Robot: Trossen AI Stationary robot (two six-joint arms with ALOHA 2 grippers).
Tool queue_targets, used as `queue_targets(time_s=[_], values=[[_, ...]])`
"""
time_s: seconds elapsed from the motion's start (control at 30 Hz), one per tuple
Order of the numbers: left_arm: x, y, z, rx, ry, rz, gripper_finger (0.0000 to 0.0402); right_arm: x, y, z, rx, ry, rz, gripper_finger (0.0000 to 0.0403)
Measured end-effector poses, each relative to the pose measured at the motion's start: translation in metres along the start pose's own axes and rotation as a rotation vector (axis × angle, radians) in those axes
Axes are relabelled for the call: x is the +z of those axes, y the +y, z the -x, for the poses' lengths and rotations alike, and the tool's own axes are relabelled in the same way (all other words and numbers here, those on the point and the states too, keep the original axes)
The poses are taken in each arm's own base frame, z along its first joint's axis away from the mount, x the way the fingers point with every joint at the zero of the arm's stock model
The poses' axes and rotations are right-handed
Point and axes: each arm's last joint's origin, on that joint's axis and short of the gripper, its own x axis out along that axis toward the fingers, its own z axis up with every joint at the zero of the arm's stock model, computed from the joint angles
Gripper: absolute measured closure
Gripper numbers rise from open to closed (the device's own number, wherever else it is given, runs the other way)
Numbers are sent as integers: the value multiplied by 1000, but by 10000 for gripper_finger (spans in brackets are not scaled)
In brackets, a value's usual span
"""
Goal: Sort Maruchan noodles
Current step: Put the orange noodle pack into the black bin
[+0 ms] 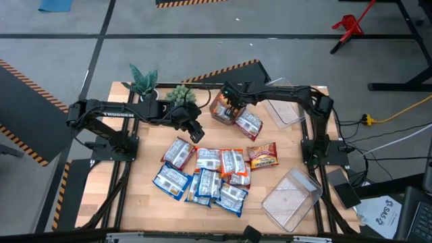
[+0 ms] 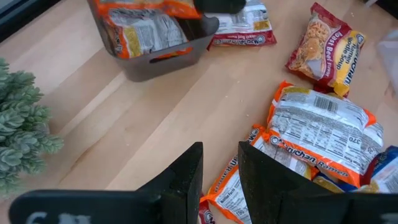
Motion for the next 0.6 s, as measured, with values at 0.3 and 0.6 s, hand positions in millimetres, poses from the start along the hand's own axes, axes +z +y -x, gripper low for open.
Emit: queue_targets(time_s=[0.3, 0.6], values=[[-1, -2, 0, -5, 1, -6, 308, 19, -15, 16, -15, -201, -76, 402], [-3, -5, 1, -13, 4, -12, 308, 17, -19, -33, 39, -122, -119, 402]])
